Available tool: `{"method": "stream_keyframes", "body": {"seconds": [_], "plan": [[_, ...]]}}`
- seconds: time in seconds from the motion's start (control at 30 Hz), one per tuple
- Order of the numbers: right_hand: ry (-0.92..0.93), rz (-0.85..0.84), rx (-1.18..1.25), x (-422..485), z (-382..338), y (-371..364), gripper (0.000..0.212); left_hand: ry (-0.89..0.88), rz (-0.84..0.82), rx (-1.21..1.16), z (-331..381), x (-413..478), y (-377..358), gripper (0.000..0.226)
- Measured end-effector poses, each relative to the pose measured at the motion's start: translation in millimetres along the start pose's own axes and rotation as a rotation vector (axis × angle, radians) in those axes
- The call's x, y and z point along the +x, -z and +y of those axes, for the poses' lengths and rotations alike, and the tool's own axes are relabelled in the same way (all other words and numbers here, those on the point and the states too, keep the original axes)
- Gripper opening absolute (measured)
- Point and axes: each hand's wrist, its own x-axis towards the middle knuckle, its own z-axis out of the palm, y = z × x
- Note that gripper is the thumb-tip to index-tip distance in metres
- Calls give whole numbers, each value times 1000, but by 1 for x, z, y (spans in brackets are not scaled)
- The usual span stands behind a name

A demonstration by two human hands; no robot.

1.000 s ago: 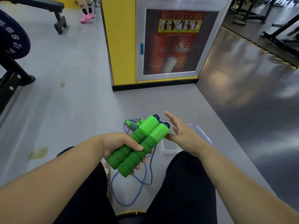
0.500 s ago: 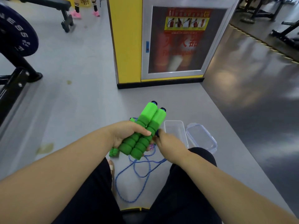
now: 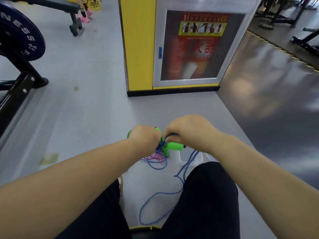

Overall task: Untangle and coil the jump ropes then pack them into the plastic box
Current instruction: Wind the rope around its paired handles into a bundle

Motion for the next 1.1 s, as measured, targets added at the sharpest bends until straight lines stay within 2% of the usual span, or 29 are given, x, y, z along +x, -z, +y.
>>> {"method": "stream_keyframes", "body": {"seconds": [0.07, 0.13, 0.23, 0.33, 0.37, 0.47, 0.57, 0.67, 0.77, 0.87, 0.93, 1.03, 1.1], "plan": [[13, 50, 123, 0, 15, 7, 20, -122, 19, 76, -1, -2, 1, 24], [-12, 46, 354, 1, 34, 8, 17, -212, 52, 46, -3, -2, 0, 21], [-184, -6, 756, -5, 53, -5, 12, -225, 155, -207, -11, -9, 11, 21], [-297, -7, 1093, -17, 49, -17, 14, -253, 161, -474, -17, -21, 21, 18], [-335, -29, 1121, -22, 44, -22, 14, -265, 170, -572, -19, -24, 21, 18], [-360, -52, 844, -32, 30, -54, 22, -208, 176, -841, -26, -26, 14, 25], [-425, -127, 885, -36, 20, -84, 30, -36, 150, -1061, -33, -21, 5, 46], [-314, -204, 604, -38, 10, -98, 35, 131, 120, -1164, -42, -12, -4, 39], [-221, -227, 350, -37, -4, -86, 38, 255, 123, -970, -45, -2, -10, 22], [-137, -200, 275, -31, -14, -55, 40, 323, 112, -563, -34, 1, -13, 21], [-74, -133, 203, -25, -14, -29, 38, 269, 105, -330, -24, 3, -14, 25], [-49, -29, 22, -12, 5, -3, 33, 84, 120, -124, -9, 2, -17, 33], [-49, 17, 88, -7, 22, 9, 25, -53, 137, -52, -1, -2, -15, 34]]}}
